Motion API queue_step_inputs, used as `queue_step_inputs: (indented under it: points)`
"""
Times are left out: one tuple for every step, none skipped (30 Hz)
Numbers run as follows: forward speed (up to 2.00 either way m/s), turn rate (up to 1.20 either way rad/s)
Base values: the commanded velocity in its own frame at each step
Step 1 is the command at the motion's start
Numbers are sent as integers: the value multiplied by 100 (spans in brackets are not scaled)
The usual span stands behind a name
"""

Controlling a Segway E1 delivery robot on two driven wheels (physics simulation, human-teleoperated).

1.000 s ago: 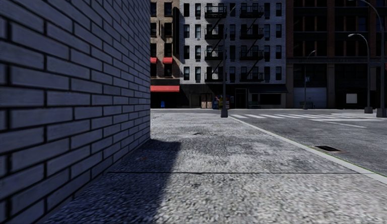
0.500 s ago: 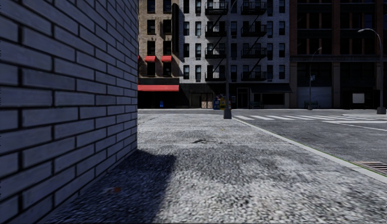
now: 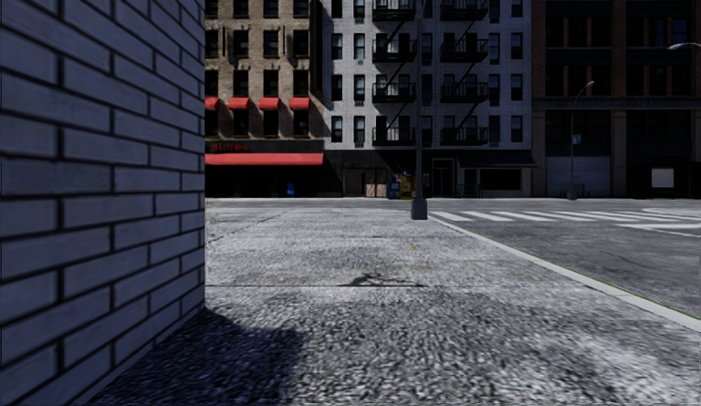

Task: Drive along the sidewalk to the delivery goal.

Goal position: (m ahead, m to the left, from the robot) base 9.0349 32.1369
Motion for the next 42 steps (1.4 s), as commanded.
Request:
queue_step_inputs:
  points:
    - [200,0]
    - [200,0]
    - [200,0]
    - [200,0]
    - [200,0]
    - [200,0]
    - [200,0]
    - [200,0]
    - [200,0]
    - [200,0]
    - [200,0]
    - [200,0]
    - [200,0]
    - [200,0]
    - [200,0]
    - [200,0]
    - [200,6]
    - [200,13]
    - [200,18]
    - [200,22]
    - [200,27]
    - [200,27]
    - [194,35]
    - [171,42]
    - [163,45]
    - [161,47]
    - [161,47]
    - [161,47]
    - [160,48]
    - [159,48]
    - [159,49]
    - [159,50]
    - [159,51]
    - [159,51]
    - [158,51]
    - [158,51]
    - [158,51]
    - [158,51]
    - [158,51]
    - [158,51]
    - [158,51]
    - [158,51]
